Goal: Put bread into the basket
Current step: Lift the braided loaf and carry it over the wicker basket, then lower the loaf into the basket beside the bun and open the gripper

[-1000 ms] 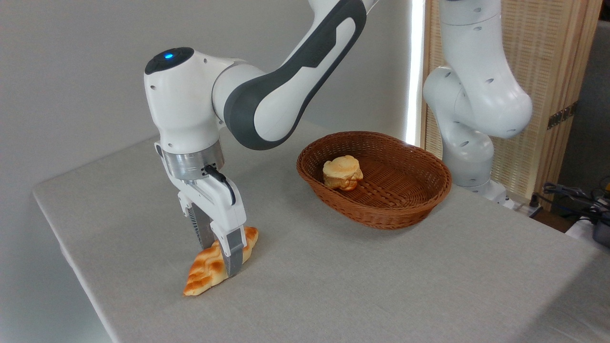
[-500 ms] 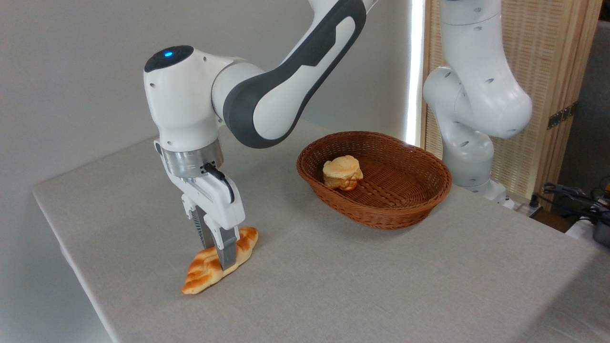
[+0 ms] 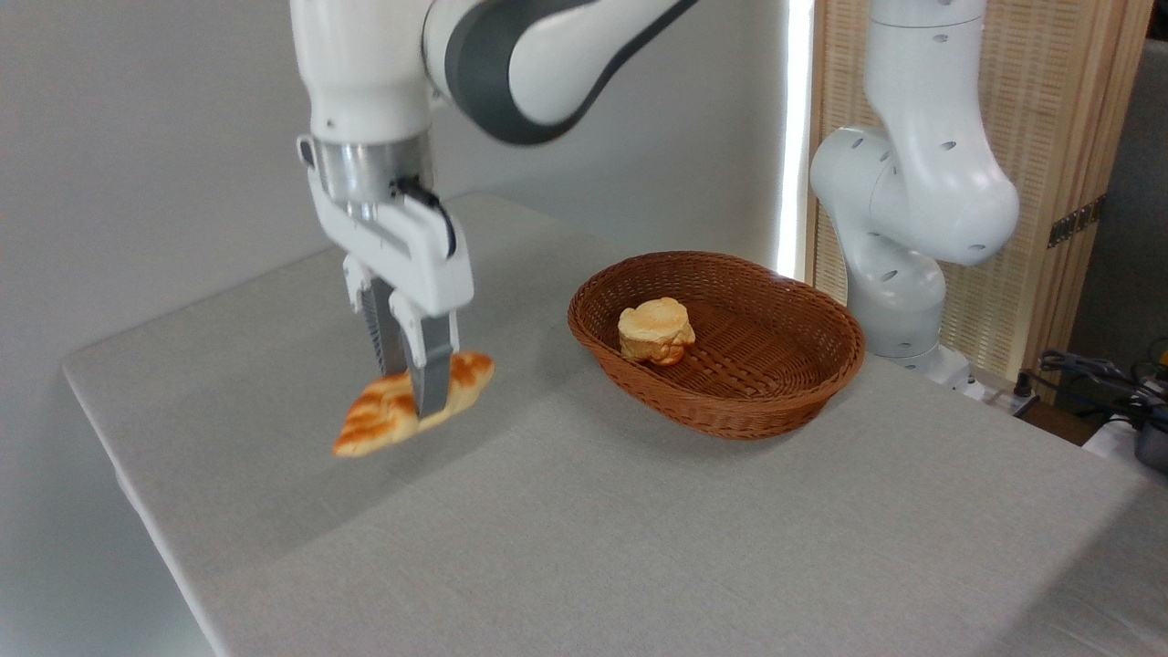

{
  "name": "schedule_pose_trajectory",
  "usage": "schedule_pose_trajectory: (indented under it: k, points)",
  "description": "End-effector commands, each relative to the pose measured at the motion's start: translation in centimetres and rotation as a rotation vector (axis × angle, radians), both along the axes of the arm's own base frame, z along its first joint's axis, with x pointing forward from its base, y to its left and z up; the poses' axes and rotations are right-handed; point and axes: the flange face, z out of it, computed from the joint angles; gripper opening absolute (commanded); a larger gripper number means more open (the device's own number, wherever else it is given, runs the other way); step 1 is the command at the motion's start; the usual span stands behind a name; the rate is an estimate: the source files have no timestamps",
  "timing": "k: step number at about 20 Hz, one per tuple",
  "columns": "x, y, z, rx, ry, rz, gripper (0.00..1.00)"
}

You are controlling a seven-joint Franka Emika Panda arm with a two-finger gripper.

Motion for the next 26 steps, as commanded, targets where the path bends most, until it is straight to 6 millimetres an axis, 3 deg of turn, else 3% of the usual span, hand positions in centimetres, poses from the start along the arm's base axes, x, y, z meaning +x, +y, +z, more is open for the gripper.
schedule_pose_trajectory:
  k: [1, 4, 11, 13, 16, 21, 26]
  points:
    - [-2.8, -0.5, 2.2, 0.009, 0.056, -0.022, 0.60]
    - [-5.4, -0.8, 3.8, 0.018, 0.095, -0.040, 0.64]
    - [-11.7, -1.0, 3.6, 0.057, 0.254, -0.092, 0.71]
    - [-13.5, -1.5, 2.9, 0.066, 0.286, -0.126, 0.78]
    - [-15.5, -2.5, 1.0, 0.085, 0.341, -0.166, 0.78]
    - [-17.6, -3.1, -1.3, 0.116, 0.443, -0.194, 0.99]
    - [-19.0, -3.7, -2.2, 0.144, 0.526, -0.220, 1.00]
